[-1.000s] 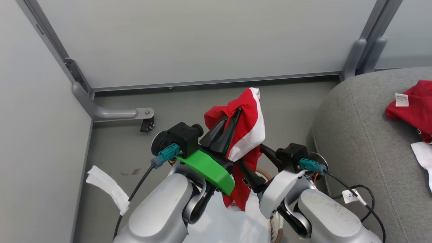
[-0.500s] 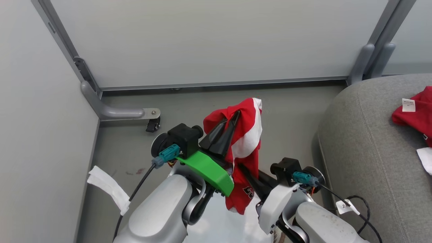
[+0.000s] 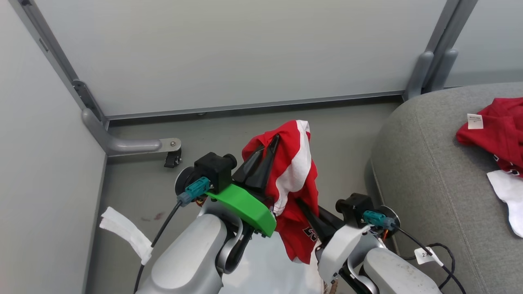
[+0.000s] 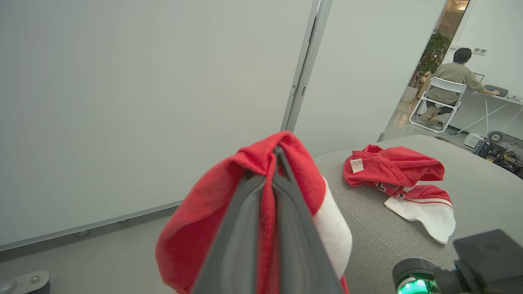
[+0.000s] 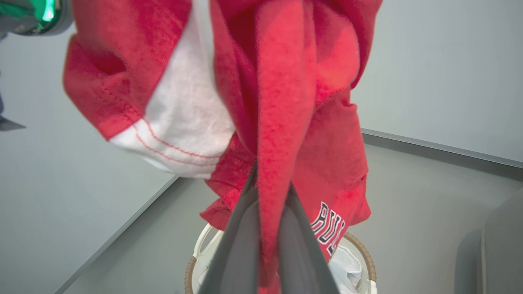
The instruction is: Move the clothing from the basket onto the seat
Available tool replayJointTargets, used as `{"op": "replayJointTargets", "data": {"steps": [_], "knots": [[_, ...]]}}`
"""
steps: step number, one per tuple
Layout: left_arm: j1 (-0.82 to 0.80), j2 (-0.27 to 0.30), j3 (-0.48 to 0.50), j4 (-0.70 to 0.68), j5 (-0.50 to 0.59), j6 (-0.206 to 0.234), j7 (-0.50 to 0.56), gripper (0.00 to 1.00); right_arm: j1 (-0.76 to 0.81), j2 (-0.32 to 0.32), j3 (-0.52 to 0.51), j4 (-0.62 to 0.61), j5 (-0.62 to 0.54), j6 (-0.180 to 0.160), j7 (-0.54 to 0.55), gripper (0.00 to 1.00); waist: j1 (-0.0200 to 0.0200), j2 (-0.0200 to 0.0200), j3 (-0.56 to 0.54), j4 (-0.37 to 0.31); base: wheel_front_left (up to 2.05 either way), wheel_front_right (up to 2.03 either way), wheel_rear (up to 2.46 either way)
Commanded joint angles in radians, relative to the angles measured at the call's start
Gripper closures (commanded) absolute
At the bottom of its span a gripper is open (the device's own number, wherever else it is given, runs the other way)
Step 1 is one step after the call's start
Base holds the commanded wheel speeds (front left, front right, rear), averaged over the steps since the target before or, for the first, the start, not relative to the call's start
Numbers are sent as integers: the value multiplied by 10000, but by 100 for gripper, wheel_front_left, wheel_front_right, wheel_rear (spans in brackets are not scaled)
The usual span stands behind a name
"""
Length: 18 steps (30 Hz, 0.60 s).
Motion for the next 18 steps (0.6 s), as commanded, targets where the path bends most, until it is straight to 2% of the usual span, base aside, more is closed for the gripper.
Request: {"op": "replayJointTargets", "data": {"steps": [1, 7, 18], "knots": [[67, 14, 101, 44, 80, 72, -10, 0, 163, -29, -132, -136, -136, -14, 1, 100, 0, 0, -23, -207, 0, 0, 0], [281, 17, 523, 498, 497, 193, -7, 0, 546, -76, -727, -723, -346, -14, -2, 100, 0, 0, -49, -1085, 0, 0, 0], [743, 21, 1297, 862, 1087, -19, -7, 0, 1015, -285, -1605, -1800, -616, -14, -2, 100, 0, 0, 245, -3673, 0, 0, 0]]}}
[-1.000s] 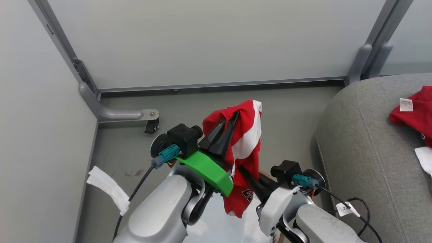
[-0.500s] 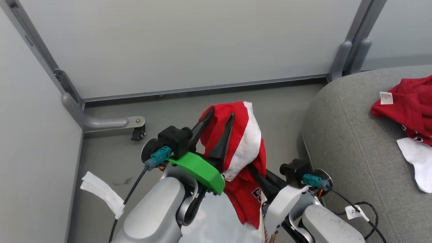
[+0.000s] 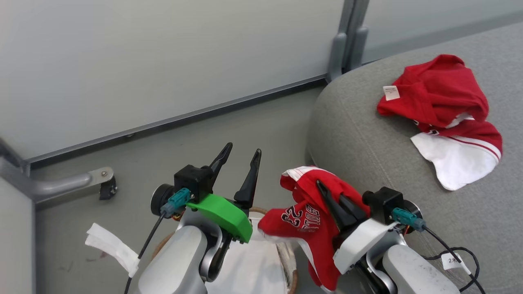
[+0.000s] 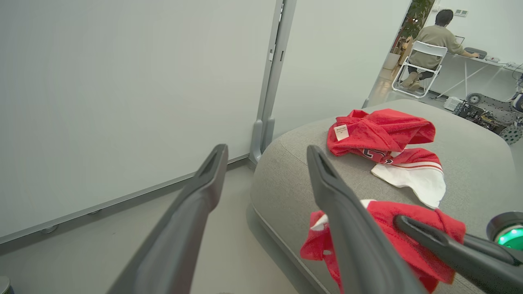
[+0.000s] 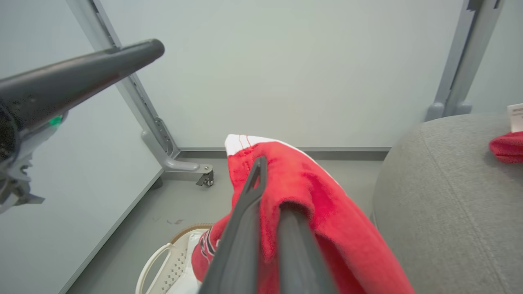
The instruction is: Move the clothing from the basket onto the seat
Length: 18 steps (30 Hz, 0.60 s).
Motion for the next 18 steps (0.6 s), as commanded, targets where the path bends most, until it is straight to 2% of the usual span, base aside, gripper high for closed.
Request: {"op": "replayJointTargets", "data": {"steps": [1, 10, 15, 18], "knots": [[163, 31, 104, 16, 121, -60, -3, 0, 169, -38, -123, -153, -94, -11, -4, 100, 0, -1, 214, -1453, 0, 0, 0], [471, 37, 564, -12, 445, -152, -3, 0, 282, -246, -803, -871, -273, -11, -4, 100, 0, -1, 519, -3172, 0, 0, 0], [177, 48, 354, -62, 524, -227, -3, 0, 113, -423, -1731, -1504, -593, -11, -4, 100, 0, -1, 894, -3342, 0, 0, 0], [55, 46, 198, -67, 581, -253, -3, 0, -204, -791, -1907, -1829, -914, -12, -5, 100, 0, -1, 1101, -3373, 0, 0, 0]]}}
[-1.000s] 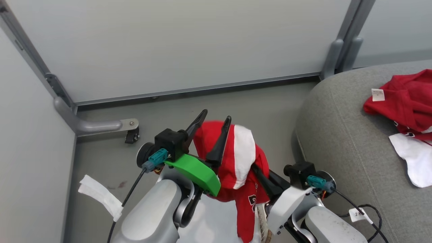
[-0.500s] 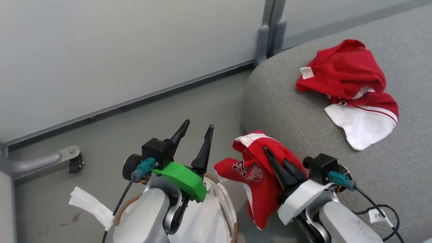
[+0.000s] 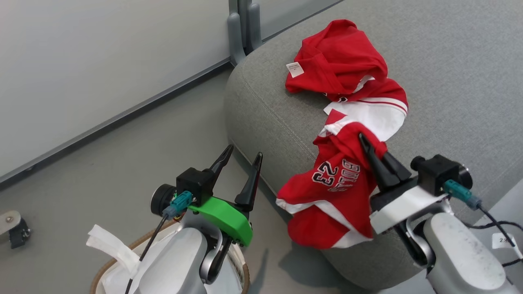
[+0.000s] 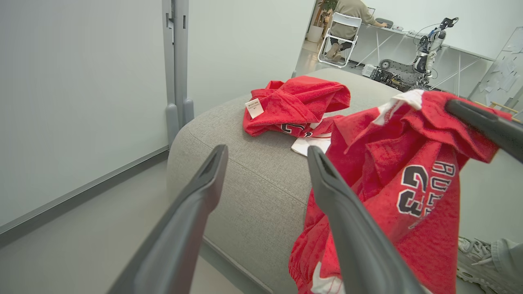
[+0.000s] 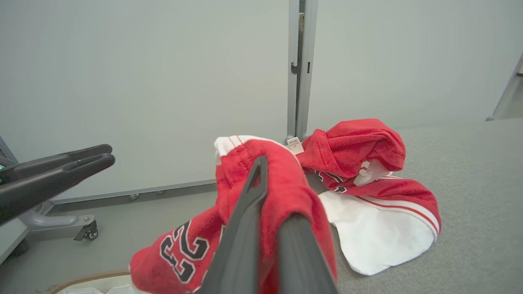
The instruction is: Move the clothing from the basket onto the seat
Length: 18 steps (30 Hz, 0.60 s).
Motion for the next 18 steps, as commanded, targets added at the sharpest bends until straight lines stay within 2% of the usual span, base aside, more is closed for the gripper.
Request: {"op": "replayJointTargets", "data": {"steps": [1, 8, 12, 18], "knots": [[-160, 66, -45, -53, 98, -24, -3, 0, -416, -270, -77, -182, -149, -14, -4, 100, 0, -1, 497, -308, 0, 0, 0], [-269, 66, -37, -86, 366, -66, -3, 0, -2741, -1838, -170, -529, -696, -14, -4, 100, 0, -1, 1160, -307, 0, 0, 0], [-453, 69, -53, 5, 648, -68, -3, 0, -4468, -2855, -367, -379, -1008, -14, -2, 100, 0, -1, 1745, 60, 0, 0, 0], [-1007, 67, -136, 55, 954, -94, -3, 0, -6475, -3743, -1167, 337, -1683, -14, -2, 100, 0, -1, 2653, 676, 0, 0, 0]]}}
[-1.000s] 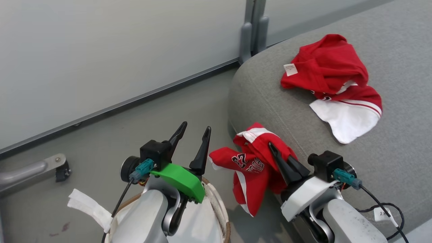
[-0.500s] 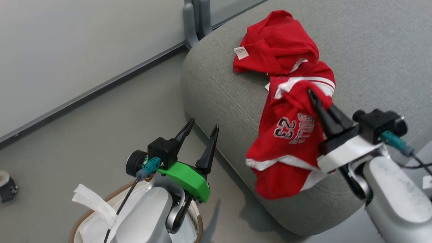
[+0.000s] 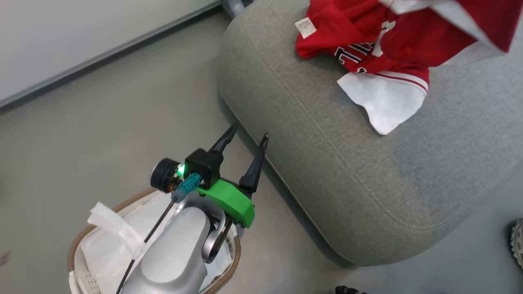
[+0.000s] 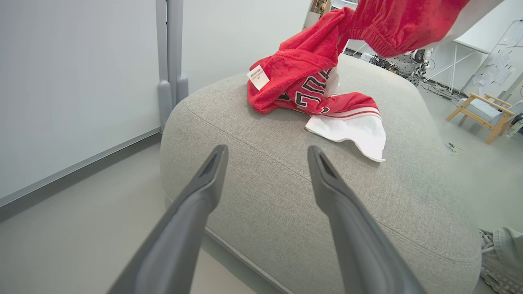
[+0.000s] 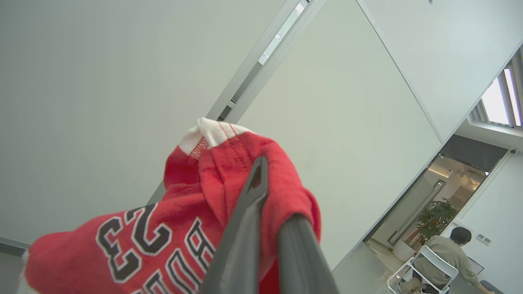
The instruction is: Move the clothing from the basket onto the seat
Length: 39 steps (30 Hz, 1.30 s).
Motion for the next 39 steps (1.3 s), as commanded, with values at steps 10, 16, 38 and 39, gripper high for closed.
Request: {"op": "replayJointTargets", "data": {"steps": [10, 16, 38, 39], "knots": [[-1174, 136, -582, -153, 143, -39, -3, 0, -1266, 147, -1730, 2371, -1416, -14, 0, 100, 0, -1, 2228, 1667, 0, 0, 0], [-1546, 210, -758, -229, 146, -40, -3, 0, -521, 994, -2363, 3871, -2053, -14, -2, 100, 0, -1, 2877, 2168, 0, 0, 0], [-754, 210, -1100, -457, -210, -42, -3, 0, 3713, 2886, -4531, 3743, -1956, -14, 0, 0, 0, -1, 1332, 1813, 0, 0, 0], [-653, 205, -1089, -471, -221, -40, -3, 0, 3898, 2941, -4601, 3568, -1915, -14, 0, 0, 0, -1, 1138, 1786, 0, 0, 0]]}}
